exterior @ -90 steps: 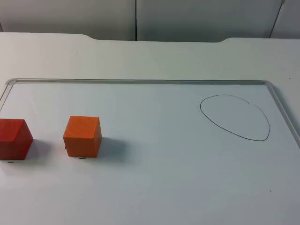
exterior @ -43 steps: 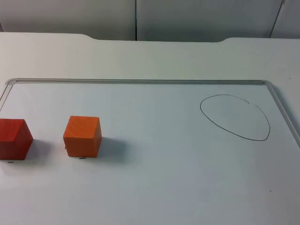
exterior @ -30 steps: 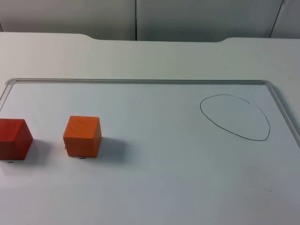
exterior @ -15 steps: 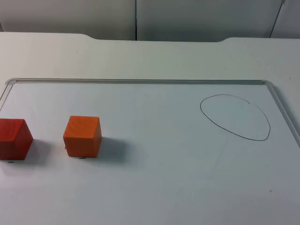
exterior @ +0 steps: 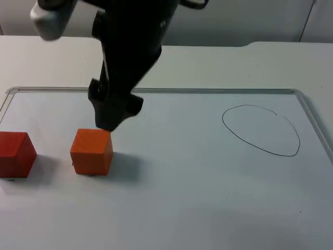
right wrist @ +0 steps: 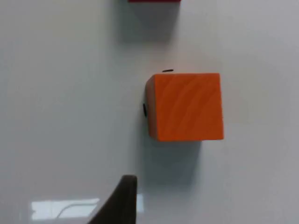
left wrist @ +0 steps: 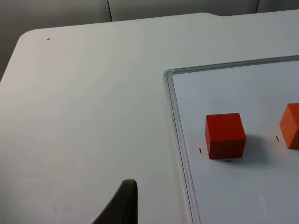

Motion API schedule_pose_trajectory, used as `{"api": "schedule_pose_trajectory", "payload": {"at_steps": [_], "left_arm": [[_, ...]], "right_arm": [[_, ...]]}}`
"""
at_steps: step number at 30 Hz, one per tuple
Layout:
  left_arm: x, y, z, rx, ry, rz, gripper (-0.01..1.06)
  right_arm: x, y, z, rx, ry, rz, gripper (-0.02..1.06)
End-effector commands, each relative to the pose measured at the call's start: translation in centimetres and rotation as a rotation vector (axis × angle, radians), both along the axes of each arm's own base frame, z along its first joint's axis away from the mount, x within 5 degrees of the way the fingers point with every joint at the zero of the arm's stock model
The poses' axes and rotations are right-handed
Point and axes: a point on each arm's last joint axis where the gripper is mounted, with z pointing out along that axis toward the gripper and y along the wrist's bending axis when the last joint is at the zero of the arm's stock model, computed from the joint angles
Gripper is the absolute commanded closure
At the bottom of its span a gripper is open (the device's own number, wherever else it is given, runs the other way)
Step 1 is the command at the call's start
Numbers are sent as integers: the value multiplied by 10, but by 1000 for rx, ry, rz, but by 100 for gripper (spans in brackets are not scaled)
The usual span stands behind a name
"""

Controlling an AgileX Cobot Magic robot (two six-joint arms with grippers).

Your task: Pick up one cube with the left hand and another cube with the right hand. First place the cube in the right hand at the target position, then stack the cube in the left hand on top.

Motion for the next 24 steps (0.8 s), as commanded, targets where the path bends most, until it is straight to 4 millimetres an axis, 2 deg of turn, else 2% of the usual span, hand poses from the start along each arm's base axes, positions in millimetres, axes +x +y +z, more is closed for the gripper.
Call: {"api": "schedule_pose_trajectory", "payload": {"at_steps": [1,2,15,24], "left_arm": [[0,0,-2,-6,1,0,0],[0,0,-2,-6,1,0,0],[0,0,-2,-6,1,0,0],[0,0,-2,-6,1,0,0]], "right_arm": [[-1,11,-12,-4,-13,38,1],[-1,11,-12,-4,-13,38,1],[2,31,-71,-24,8,69,1],[8,40,-88,-15,18,62,3]]}}
